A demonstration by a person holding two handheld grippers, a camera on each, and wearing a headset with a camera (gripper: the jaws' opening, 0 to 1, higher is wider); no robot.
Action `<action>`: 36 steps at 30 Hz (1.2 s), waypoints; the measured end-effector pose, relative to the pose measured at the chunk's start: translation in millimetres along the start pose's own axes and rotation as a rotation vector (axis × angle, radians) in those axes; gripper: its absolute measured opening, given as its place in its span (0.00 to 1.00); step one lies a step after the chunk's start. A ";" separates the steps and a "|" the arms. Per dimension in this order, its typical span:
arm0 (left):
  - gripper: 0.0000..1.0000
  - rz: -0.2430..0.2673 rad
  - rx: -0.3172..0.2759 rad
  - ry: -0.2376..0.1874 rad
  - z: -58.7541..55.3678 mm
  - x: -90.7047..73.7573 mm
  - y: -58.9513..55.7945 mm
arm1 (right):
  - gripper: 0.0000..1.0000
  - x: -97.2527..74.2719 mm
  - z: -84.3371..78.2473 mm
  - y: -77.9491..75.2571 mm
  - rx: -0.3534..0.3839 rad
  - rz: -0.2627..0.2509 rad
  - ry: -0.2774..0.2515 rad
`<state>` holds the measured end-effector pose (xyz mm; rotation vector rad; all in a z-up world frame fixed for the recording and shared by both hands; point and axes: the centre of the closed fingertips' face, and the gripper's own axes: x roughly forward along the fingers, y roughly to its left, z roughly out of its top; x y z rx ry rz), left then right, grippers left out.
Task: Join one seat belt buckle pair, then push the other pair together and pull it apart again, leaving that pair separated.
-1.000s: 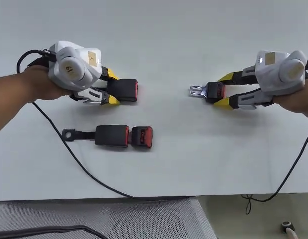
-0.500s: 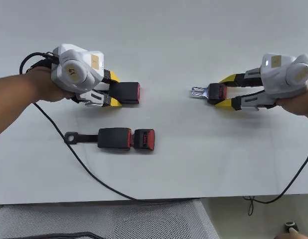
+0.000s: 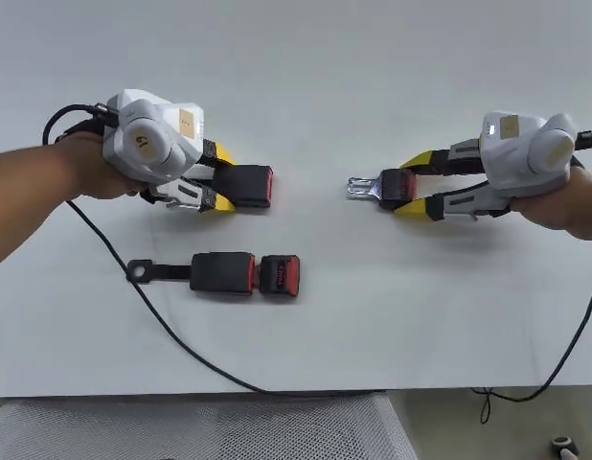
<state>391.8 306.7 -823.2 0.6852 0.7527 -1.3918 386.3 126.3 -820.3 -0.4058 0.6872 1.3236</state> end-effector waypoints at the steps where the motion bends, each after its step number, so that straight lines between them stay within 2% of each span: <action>1: 0.34 0.000 0.000 0.000 -0.1 0.0 0.1 | 0.34 3.6 2.9 1.9 -0.007 0.004 0.001; 6: 0.34 -0.001 0.000 0.004 -0.1 0.1 -0.1 | 0.34 15.6 13.7 4.7 -0.019 0.012 0.003; 26: 0.34 0.006 -0.011 0.014 0.0 -0.3 -2.1 | 0.34 64.4 54.7 22.1 -0.014 -0.009 -0.006; 32: 0.34 0.012 -0.016 0.020 0.0 0.1 -2.6 | 0.34 72.4 60.9 26.4 -0.023 -0.008 0.005; 36: 0.34 0.012 -0.014 0.022 -0.5 0.4 -2.5 | 0.34 71.2 59.5 26.7 -0.023 -0.010 0.017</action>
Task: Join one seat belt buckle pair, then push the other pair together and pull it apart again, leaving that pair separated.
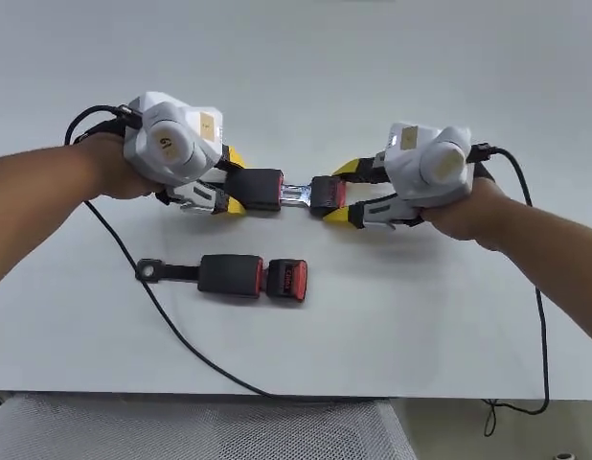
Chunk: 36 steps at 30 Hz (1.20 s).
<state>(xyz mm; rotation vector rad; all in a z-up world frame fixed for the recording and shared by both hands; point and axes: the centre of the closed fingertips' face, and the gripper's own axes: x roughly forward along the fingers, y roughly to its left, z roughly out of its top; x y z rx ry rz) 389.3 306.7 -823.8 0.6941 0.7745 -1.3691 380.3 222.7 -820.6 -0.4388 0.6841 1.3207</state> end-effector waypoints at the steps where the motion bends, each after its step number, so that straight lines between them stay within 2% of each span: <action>1: 0.34 0.000 0.001 0.000 0.0 0.0 0.0 | 0.34 0.0 0.0 0.0 0.000 0.000 0.003; 6: 0.34 0.005 0.003 0.005 0.4 0.1 -0.4 | 0.34 9.9 9.0 4.0 -0.002 0.001 0.005; 7: 0.34 0.003 0.004 0.006 0.1 0.1 -0.7 | 0.34 11.9 11.8 2.6 -0.026 -0.007 0.019; 8: 0.34 0.004 0.002 0.006 0.1 0.1 -0.4 | 0.34 10.3 10.0 3.5 -0.013 0.000 0.038; 24: 0.34 -0.008 0.040 0.033 0.6 0.4 -0.2 | 0.33 9.0 10.6 3.1 0.001 0.004 0.066; 27: 0.33 -0.016 0.050 0.041 1.1 0.7 -0.6 | 0.33 15.9 16.2 5.7 0.019 0.000 0.043; 29: 0.33 -0.018 0.059 0.057 1.8 1.3 -1.2 | 0.33 18.4 18.6 5.4 0.024 -0.010 0.044; 36: 0.33 -0.021 0.066 0.050 1.5 0.9 -1.7 | 0.33 18.1 15.5 5.6 0.031 -0.028 0.065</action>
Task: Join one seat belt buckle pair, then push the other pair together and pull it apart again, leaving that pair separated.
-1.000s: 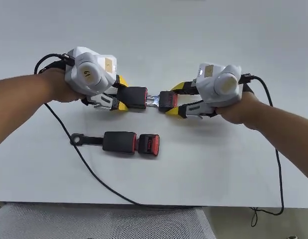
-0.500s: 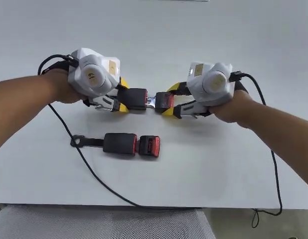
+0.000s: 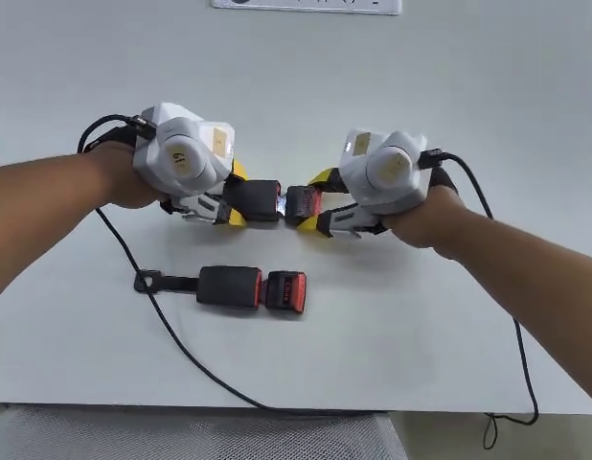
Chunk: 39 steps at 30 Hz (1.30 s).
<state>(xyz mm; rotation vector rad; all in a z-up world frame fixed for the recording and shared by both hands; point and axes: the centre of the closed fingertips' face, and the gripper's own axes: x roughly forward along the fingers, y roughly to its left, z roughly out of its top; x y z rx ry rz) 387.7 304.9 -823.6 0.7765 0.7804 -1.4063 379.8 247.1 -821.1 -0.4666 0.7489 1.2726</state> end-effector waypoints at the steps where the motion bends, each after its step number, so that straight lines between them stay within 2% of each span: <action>1: 0.33 -0.002 0.002 0.000 0.2 0.2 -0.2 | 0.33 -0.1 -0.3 0.1 0.000 -0.002 0.001; 9: 0.33 -0.004 0.007 0.007 1.1 0.4 -0.6 | 0.33 -0.2 -1.4 -0.8 -0.004 -0.005 0.004; 19: 0.34 -0.029 0.041 0.027 1.2 1.6 -0.4 | 0.33 2.3 -4.3 -5.3 -0.023 -0.009 0.035; 39: 0.34 -0.026 0.025 0.027 0.5 0.8 -0.2 | 0.34 5.2 -4.5 -8.0 -0.035 -0.016 0.057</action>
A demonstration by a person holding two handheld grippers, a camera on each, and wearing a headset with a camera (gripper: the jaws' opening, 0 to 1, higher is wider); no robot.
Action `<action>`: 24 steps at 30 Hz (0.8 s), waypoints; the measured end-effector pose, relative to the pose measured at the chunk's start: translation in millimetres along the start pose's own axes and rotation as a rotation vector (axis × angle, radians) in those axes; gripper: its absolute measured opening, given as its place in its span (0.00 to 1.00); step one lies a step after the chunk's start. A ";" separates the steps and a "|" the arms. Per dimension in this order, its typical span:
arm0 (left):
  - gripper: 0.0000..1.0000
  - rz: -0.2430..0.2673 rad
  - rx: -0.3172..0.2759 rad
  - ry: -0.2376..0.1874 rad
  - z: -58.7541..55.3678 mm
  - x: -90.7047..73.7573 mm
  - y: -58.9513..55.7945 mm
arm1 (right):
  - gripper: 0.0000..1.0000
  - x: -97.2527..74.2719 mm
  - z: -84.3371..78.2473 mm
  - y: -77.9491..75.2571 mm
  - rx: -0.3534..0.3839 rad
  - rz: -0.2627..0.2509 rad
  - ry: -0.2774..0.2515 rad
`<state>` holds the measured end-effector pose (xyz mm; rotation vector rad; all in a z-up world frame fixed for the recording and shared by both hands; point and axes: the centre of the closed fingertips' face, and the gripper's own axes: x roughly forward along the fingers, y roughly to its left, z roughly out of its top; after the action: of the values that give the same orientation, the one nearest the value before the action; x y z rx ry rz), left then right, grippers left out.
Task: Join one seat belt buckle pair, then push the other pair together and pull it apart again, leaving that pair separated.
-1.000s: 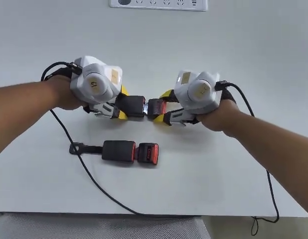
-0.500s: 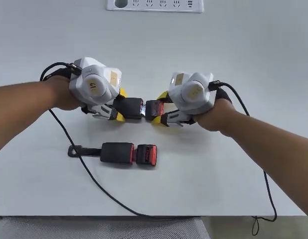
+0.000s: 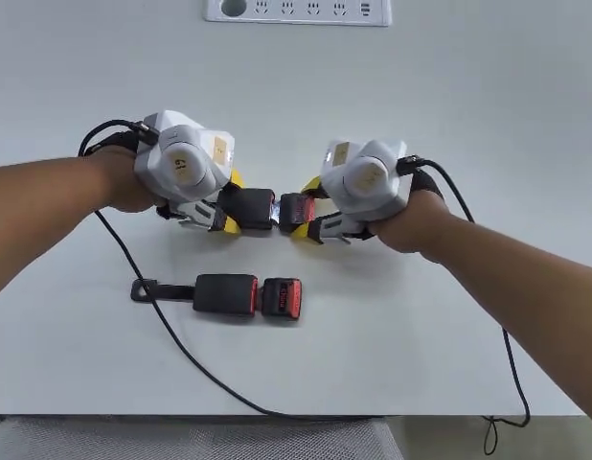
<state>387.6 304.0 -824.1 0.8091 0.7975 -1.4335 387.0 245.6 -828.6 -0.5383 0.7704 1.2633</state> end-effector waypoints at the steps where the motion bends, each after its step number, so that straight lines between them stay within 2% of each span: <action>1: 0.34 0.000 -0.001 -0.001 -0.1 -0.1 0.0 | 0.34 0.0 0.1 -0.2 -0.001 0.000 0.001; 24: 0.34 0.000 -0.007 0.003 -0.2 -0.1 -0.3 | 0.34 0.4 0.5 0.4 -0.011 -0.004 0.011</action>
<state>387.2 304.2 -824.1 0.8059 0.8040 -1.4287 386.8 246.2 -828.6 -0.5553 0.7715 1.2622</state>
